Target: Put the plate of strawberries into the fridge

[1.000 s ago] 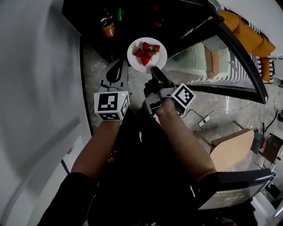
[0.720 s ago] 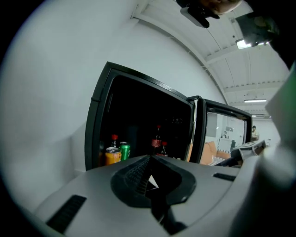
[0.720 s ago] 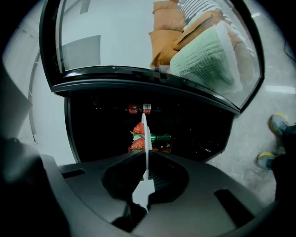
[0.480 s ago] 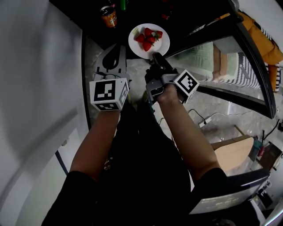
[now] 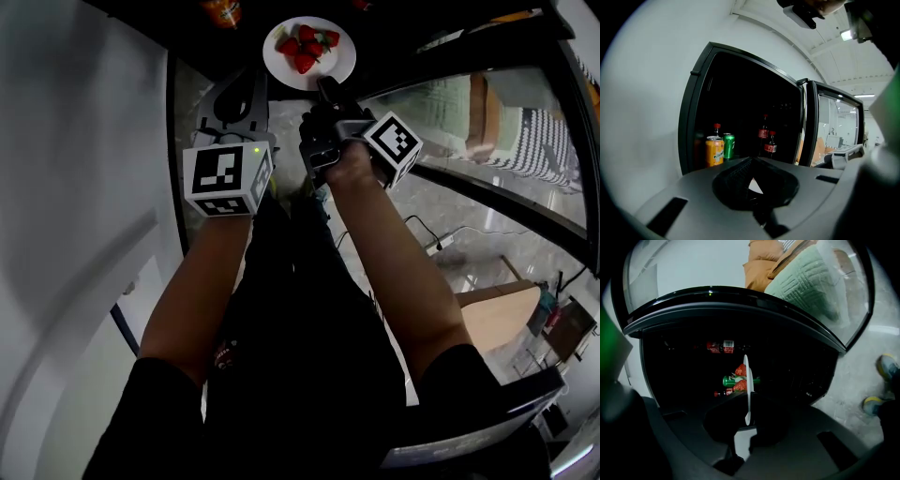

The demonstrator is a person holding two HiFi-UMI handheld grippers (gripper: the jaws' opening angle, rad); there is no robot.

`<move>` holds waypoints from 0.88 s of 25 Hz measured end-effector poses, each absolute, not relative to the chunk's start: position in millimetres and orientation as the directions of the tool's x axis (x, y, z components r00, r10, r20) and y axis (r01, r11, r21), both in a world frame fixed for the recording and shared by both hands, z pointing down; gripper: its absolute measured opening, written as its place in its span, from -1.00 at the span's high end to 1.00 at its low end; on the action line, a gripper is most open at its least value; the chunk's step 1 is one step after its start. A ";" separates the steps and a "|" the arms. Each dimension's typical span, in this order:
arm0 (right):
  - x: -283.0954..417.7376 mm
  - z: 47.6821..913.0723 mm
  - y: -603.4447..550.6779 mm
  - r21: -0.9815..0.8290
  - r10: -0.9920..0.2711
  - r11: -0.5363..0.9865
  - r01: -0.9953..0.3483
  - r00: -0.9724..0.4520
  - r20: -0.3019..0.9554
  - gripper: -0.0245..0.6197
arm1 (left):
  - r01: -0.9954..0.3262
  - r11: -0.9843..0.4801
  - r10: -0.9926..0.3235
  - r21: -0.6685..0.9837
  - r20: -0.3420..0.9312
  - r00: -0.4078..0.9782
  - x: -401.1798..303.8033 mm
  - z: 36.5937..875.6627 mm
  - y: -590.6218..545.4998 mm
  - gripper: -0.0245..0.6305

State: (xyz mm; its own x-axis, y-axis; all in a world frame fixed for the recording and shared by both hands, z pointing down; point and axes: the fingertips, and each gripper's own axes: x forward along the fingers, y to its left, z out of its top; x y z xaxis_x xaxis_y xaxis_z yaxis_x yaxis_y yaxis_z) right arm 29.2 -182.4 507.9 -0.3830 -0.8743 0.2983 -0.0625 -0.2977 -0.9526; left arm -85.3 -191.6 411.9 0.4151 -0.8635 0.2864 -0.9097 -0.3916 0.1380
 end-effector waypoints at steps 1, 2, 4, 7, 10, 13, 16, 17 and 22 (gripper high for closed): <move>29.7 509.7 -183.9 -0.952 -0.874 -0.298 -0.064 -0.383 0.300 0.86 | -0.911 -0.388 -0.866 0.140 0.283 0.413 -85.0 412.1 -191.9 0.92; 30.4 512.5 -185.6 -0.952 -0.872 -0.300 -0.066 -0.385 0.302 0.86 | -0.912 -0.386 -0.867 0.142 0.280 0.411 -84.3 413.3 -192.9 0.92; 31.0 518.9 -187.4 -0.949 -0.868 -0.306 -0.072 -0.390 0.309 0.86 | -0.912 -0.384 -0.868 0.144 0.281 0.410 -82.7 416.9 -194.1 0.92; 31.3 524.2 -189.5 -0.948 -0.864 -0.308 -0.079 -0.394 0.313 0.86 | -0.913 -0.380 -0.869 0.146 0.283 0.407 -81.5 419.9 -194.8 0.92; 32.2 528.4 -191.3 -0.952 -0.871 -0.299 -0.069 -0.388 0.302 0.86 | -0.915 -0.373 -0.872 0.153 0.279 0.403 -80.3 422.5 -190.7 0.92; 32.1 533.8 -190.0 -0.953 -0.875 -0.298 -0.054 -0.383 0.295 0.86 | -0.915 -0.370 -0.872 0.160 0.279 0.401 -79.8 427.9 -181.4 0.92; 33.1 538.5 -190.8 -0.954 -0.878 -0.298 -0.043 -0.379 0.291 0.86 | -0.917 -0.363 -0.875 0.166 0.278 0.397 -80.3 433.1 -174.9 0.92; 33.5 538.1 -193.7 -0.954 -0.879 -0.297 -0.042 -0.378 0.290 0.86 | -0.917 -0.362 -0.875 0.167 0.280 0.396 -80.4 433.1 -175.5 0.92; 32.3 532.1 -231.8 -0.950 -0.880 -0.311 -0.023 -0.371 0.297 0.86 | -0.918 -0.359 -0.867 0.167 0.304 0.395 -82.1 429.0 -206.0 0.92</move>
